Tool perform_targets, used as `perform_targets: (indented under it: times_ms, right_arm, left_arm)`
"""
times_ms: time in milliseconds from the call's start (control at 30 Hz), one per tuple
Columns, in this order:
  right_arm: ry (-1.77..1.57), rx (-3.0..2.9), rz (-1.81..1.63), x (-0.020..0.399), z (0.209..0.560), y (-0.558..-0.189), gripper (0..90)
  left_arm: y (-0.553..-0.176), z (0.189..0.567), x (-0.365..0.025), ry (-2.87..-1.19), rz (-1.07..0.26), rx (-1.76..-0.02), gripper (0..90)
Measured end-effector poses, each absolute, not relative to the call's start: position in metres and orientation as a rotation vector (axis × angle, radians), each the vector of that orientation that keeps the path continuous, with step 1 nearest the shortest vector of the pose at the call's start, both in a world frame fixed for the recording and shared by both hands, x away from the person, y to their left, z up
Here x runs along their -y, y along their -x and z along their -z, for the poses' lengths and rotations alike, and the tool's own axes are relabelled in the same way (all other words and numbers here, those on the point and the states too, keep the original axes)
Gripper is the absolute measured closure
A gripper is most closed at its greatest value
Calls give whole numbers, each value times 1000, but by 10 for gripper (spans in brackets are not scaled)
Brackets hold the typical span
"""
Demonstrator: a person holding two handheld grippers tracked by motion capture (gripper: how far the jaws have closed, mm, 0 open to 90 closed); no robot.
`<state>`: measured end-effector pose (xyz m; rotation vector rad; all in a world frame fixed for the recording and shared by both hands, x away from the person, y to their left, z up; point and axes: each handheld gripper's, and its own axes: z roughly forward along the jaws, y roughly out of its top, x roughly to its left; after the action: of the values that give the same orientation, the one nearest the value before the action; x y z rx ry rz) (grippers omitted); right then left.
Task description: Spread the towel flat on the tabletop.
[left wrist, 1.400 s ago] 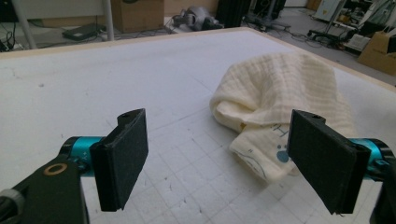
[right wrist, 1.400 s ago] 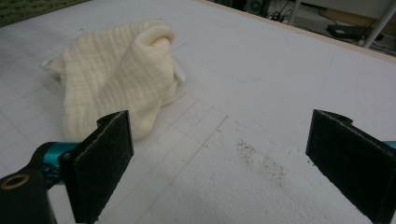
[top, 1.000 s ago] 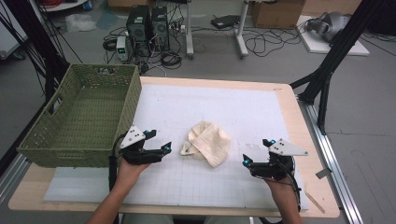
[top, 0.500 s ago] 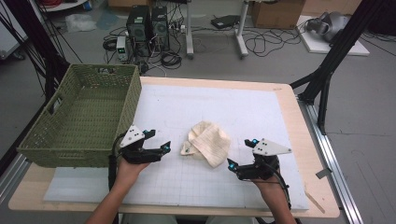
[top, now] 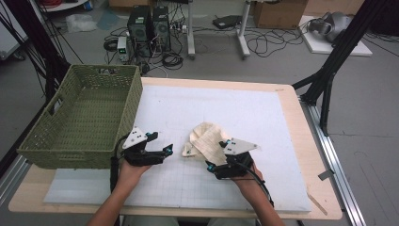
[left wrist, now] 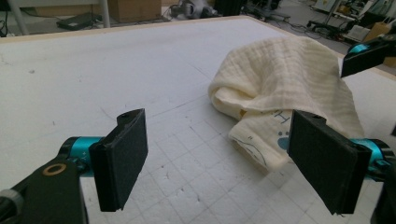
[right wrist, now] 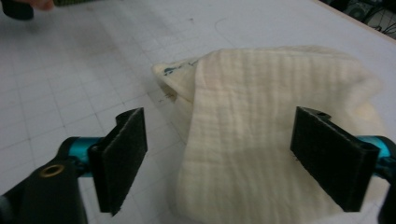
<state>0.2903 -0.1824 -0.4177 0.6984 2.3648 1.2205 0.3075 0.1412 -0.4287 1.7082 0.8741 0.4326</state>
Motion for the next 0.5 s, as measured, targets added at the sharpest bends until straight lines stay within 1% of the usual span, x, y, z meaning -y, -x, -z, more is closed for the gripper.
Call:
perform_targets:
  times_ms: [67, 133, 200, 300, 400, 433, 467, 500]
  right_arm:
    - [-680, -2380, -1188, 175, 421, -294, 224]
    - [-668, -2405, -1165, 171, 425, -297, 267]
    - [-678, -2412, -1149, 169, 428, -300, 277]
    - [-679, -2428, -1127, 168, 431, -304, 371]
    - [-699, -2425, -1068, 167, 434, -307, 498]
    - [-718, -2429, -1041, 167, 435, -309, 564]
    - [-730, -2442, -1037, 168, 435, -310, 669]
    - [-735, -2451, -1045, 170, 434, -310, 727]
  left_arm:
    - [-308, 429, -141, -1713, -429, -874, 209]
    - [-308, 430, -142, -1709, -426, -879, 209]
    - [-308, 429, -142, -1707, -425, -879, 210]
    - [-308, 430, -143, -1706, -422, -883, 210]
    - [-308, 432, -143, -1709, -419, -887, 211]
    - [-309, 432, -143, -1713, -417, -888, 213]
    - [-309, 432, -143, -1714, -417, -890, 216]
    - [-309, 433, -144, -1714, -418, -891, 218]
